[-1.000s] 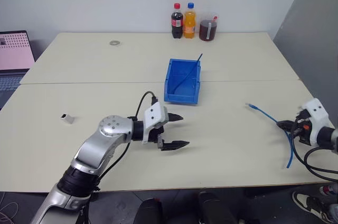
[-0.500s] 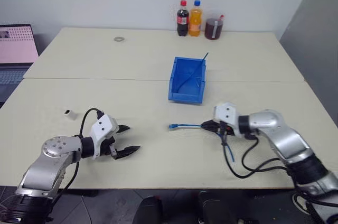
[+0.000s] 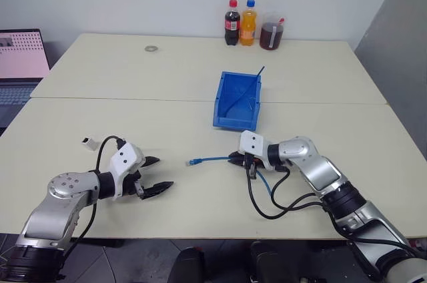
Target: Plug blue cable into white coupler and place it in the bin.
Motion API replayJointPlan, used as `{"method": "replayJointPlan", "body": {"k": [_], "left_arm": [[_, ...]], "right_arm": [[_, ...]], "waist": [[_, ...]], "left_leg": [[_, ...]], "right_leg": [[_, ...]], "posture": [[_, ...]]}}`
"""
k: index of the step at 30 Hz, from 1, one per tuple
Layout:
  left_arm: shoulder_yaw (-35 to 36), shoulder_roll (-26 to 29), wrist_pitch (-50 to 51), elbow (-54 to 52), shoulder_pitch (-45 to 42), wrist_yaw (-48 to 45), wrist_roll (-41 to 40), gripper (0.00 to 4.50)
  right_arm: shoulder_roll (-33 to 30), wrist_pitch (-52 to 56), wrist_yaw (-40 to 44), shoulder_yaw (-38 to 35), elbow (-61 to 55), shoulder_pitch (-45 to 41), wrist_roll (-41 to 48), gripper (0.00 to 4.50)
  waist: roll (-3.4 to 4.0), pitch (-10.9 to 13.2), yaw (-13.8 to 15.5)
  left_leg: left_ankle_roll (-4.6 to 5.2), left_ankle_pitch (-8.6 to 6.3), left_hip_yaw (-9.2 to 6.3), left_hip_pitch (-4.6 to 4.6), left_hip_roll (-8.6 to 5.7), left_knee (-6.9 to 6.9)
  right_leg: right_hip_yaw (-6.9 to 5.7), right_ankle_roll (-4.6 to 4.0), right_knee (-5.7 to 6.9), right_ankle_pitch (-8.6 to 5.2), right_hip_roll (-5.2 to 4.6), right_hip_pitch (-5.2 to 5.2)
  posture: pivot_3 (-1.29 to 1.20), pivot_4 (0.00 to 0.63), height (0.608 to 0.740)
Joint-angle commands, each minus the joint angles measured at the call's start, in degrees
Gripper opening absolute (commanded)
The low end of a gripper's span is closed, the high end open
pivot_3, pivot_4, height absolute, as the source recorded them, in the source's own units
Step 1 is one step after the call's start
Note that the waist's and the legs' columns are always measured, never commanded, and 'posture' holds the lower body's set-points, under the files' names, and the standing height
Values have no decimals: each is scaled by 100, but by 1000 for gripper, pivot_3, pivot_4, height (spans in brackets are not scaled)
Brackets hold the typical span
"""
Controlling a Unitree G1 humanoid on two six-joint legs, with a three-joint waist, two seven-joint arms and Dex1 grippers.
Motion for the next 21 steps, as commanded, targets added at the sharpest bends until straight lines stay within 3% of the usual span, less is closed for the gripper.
{"method": "replayJointPlan", "body": {"k": [1,10,21], "left_arm": [[70,66,-161,35,-26,-75,25,4500],[-419,-62,-103,555,-677,-367,152,4500],[-1211,-424,-153,1151,-1753,-507,637,4500]], "right_arm": [[-18,2,151,-77,-242,-133,23,1935],[-932,881,1231,-433,-1867,226,886,4083],[-1126,1472,726,-744,-2820,565,1100,4083]], "waist": [[0,0,0],[-2,-1,32],[-4,-3,-8]], "left_leg": [[0,0,0,0,0,0],[0,0,-3,-2,-5,3],[0,0,-4,0,-10,11]], "right_leg": [[0,0,0,0,0,0],[-7,1,-1,0,2,3],[-4,1,4,0,13,5]], "posture": [[0,150,740],[0,150,740],[0,150,740]]}}
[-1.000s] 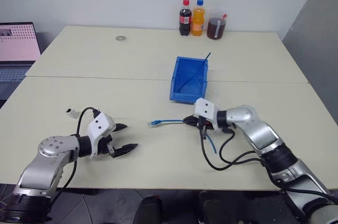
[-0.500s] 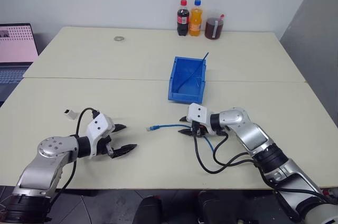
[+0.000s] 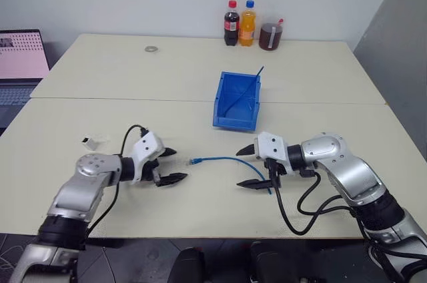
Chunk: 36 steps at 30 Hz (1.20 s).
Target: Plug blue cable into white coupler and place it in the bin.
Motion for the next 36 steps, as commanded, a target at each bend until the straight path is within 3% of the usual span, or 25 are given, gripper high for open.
{"method": "replayJointPlan", "body": {"k": [1,5,23,29,36], "left_arm": [[-211,-68,-91,122,-198,-111,179,4500],[-366,-89,-103,204,-262,-215,290,4033],[-704,-287,146,-346,93,-267,443,267],[-335,-226,310,-492,156,-181,248,254],[216,-471,1023,-1237,-56,-91,-713,253]], "right_arm": [[-1,149,-241,-263,-391,12,143,4083],[-30,293,-423,-336,-592,60,178,4100],[-52,557,-1013,-442,-945,222,294,4100],[-26,761,-1027,-615,-1061,384,566,4100],[200,1957,-1265,-1454,-1686,1104,1918,4100]], "waist": [[0,0,1],[0,0,13],[4,-7,25],[4,-7,16],[2,-6,15]], "left_leg": [[0,0,0,0,1,0],[0,0,-3,-1,2,0],[0,0,-9,11,-1,8],[1,0,-10,13,1,7],[0,0,-17,7,4,7]], "right_leg": [[1,0,0,0,1,0],[-1,0,0,0,-1,1],[-5,2,-4,-1,-8,26],[-5,4,-4,-2,-7,28],[-5,26,-4,-15,-7,26]], "posture": [[0,150,740],[0,150,740],[0,150,740],[0,150,740],[0,150,740]]}}
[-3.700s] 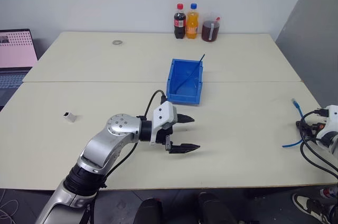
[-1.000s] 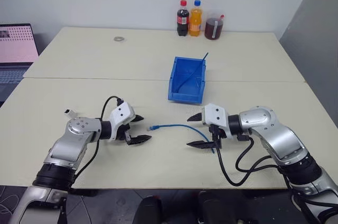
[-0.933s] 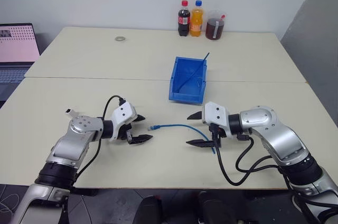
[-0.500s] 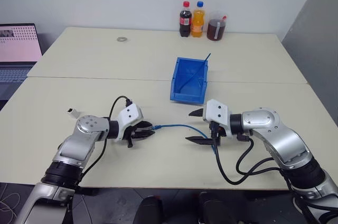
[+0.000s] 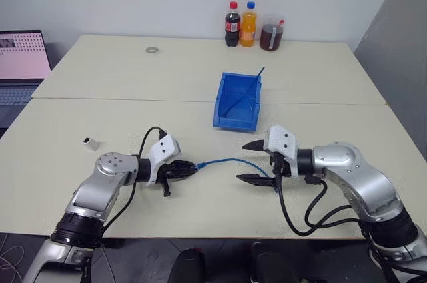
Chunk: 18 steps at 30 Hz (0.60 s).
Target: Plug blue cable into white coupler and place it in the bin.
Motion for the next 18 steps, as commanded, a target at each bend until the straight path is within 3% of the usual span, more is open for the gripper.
{"method": "replayJointPlan", "body": {"k": [1,8,18], "left_arm": [[335,-123,484,-707,-228,16,-653,253],[627,-251,1342,-1138,-664,67,-1590,253],[886,-356,1918,-1220,-773,146,-2400,252]], "right_arm": [[185,790,-236,-647,-612,416,1006,4100],[967,1199,-1222,-1269,-1001,1021,1869,4100],[1817,1188,-2153,-1543,-338,543,2382,4100]], "waist": [[0,0,2],[-1,0,-13],[0,1,-26]], "left_leg": [[0,0,-2,0,0,1],[0,0,-14,4,-1,9],[0,0,-12,5,1,16]], "right_leg": [[1,0,0,0,0,1],[2,3,0,-1,2,13],[5,7,1,0,10,13]], "posture": [[0,150,740],[0,150,740],[0,150,740]]}}
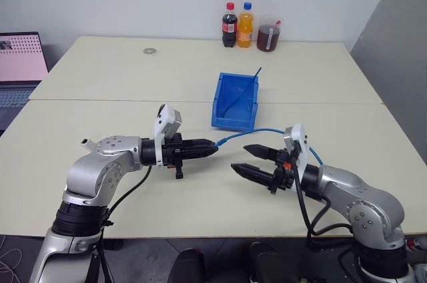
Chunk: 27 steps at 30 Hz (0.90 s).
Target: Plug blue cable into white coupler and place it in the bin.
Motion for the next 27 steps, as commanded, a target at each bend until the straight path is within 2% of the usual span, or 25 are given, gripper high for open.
{"method": "replayJointPlan", "body": {"k": [1,8,21,25,27], "left_arm": [[273,-77,176,-178,-132,106,-404,252],[380,-226,478,-372,-151,340,-849,250],[294,-340,646,-601,-199,724,-1111,250],[283,-275,595,-573,-136,668,-1080,250],[284,-256,590,-565,-132,652,-1073,250]], "right_arm": [[124,-68,-199,-202,72,-188,273,4100],[459,59,-472,-301,285,-422,815,4100],[652,-117,-586,-84,593,-666,1037,4100],[659,-103,-593,-150,619,-694,1215,3555],[627,-95,-589,-148,625,-695,1255,2990]], "waist": [[0,0,13],[0,0,17],[0,0,14],[0,0,14],[1,0,14]], "left_leg": [[0,0,0,0,0,0],[0,0,-1,-2,0,0],[0,0,-1,-2,-1,-1],[0,0,-1,-2,-1,-1],[0,0,0,-2,-1,-1]], "right_leg": [[1,0,-1,0,-1,0],[4,0,-3,0,-4,0],[7,0,-3,0,-3,0],[7,0,-4,0,-3,0],[7,0,-4,0,-3,0]], "posture": [[0,150,740],[0,150,740],[0,150,740],[0,150,740],[0,150,740]]}}
